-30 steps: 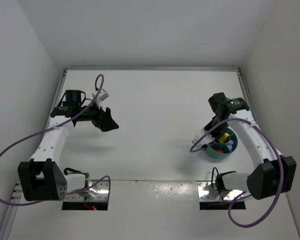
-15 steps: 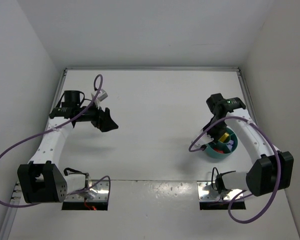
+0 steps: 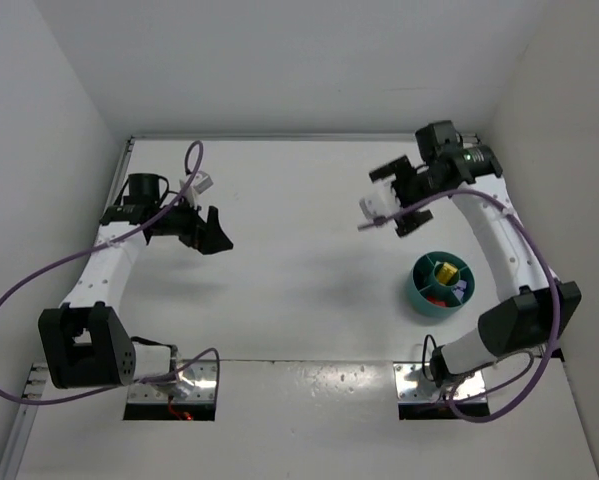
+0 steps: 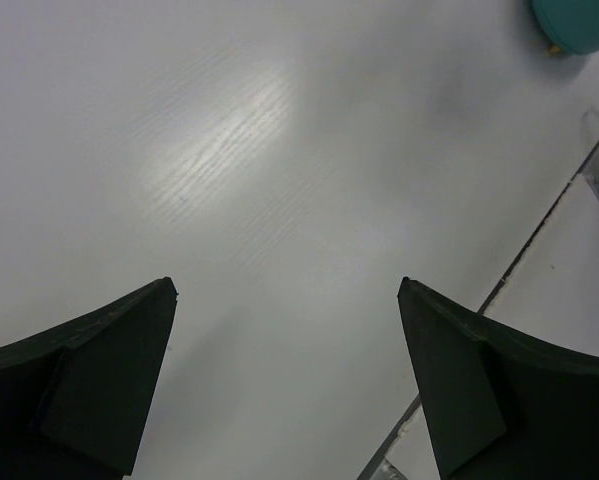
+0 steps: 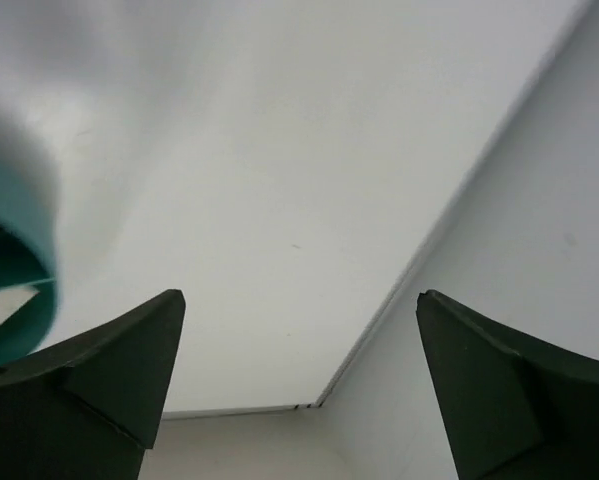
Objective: Sort the legos into containers by color
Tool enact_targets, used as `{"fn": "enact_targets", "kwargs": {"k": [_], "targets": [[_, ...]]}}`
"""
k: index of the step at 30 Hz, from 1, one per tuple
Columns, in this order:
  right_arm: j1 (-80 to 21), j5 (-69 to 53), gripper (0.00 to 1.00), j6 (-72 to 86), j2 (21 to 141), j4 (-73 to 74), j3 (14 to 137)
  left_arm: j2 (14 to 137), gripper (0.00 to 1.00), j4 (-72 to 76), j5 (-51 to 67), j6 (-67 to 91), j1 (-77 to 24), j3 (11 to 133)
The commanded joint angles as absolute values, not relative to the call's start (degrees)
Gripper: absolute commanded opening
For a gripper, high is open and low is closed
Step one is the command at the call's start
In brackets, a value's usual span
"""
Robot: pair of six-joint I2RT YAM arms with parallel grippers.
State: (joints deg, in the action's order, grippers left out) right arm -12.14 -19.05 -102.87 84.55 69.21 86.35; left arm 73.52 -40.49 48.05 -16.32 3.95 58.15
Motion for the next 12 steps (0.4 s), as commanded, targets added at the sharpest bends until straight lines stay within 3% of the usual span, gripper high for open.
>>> {"fn": "enact_targets", "kwargs": {"k": [1,2,5,9,12], "targets": [[-11.3,-28.4,1.0,-73.4,90.3,60.0,100.2,74.6,1.0,-38.4,45.9,-14.4,5.4,63.0],[-10.7,-25.9,1.0,-58.3,94.4,58.4,106.1,75.1,1.0,-38.4,44.6,-13.8,6.0,64.1],[-10.0,-24.0,1.0,-42.9,98.1,56.4,110.6,76.5,1.0,-37.9,42.7,-12.6,6.5,66.0],[-8.5,-19.1,1.0,-18.8,88.2,38.3,92.7,78.0,1.0,-34.9,37.7,-7.6,7.8,67.9],[-8.5,-17.0,1.0,-12.6,82.5,30.1,81.1,76.6,1.0,-31.9,36.5,-6.2,9.4,67.2]]}}
